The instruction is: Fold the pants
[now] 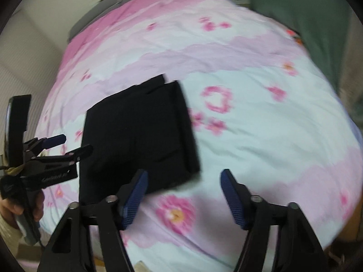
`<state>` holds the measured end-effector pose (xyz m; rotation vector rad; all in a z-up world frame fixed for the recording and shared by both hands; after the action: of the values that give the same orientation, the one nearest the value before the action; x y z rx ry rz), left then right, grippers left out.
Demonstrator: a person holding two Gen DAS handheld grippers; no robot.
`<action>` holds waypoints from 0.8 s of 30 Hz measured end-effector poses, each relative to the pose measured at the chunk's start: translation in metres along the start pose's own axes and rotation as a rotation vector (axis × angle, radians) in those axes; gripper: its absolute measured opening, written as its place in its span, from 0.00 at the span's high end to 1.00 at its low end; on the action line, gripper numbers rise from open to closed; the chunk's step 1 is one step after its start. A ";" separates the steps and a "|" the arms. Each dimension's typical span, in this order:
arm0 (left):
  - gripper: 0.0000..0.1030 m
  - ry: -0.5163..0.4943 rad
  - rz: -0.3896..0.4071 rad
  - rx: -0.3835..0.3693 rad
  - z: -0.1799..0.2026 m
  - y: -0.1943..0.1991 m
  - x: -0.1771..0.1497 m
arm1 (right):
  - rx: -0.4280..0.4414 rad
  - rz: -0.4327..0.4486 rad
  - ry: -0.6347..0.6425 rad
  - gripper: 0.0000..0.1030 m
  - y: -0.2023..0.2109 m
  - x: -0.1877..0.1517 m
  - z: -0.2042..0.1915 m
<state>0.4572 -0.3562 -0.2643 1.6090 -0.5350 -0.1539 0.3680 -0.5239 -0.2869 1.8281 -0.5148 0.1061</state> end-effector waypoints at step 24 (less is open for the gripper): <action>0.15 0.056 -0.047 -0.016 0.019 -0.030 0.002 | 0.148 -0.096 0.052 0.73 -0.096 0.041 -0.029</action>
<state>0.4587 -0.3735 -0.2952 1.6058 -0.4516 -0.1475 0.4482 -0.4870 -0.3493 1.9857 -0.3909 0.1290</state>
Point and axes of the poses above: each gripper's, at about its wrist camera, not at the fingertips, and y roughly against the way its jaws point, z to its right, x to its top, the point moved 8 cm from there along -y, roughly the way its jaws point, and after that the axes turned 2 degrees about -z, right-handed, at the moved point
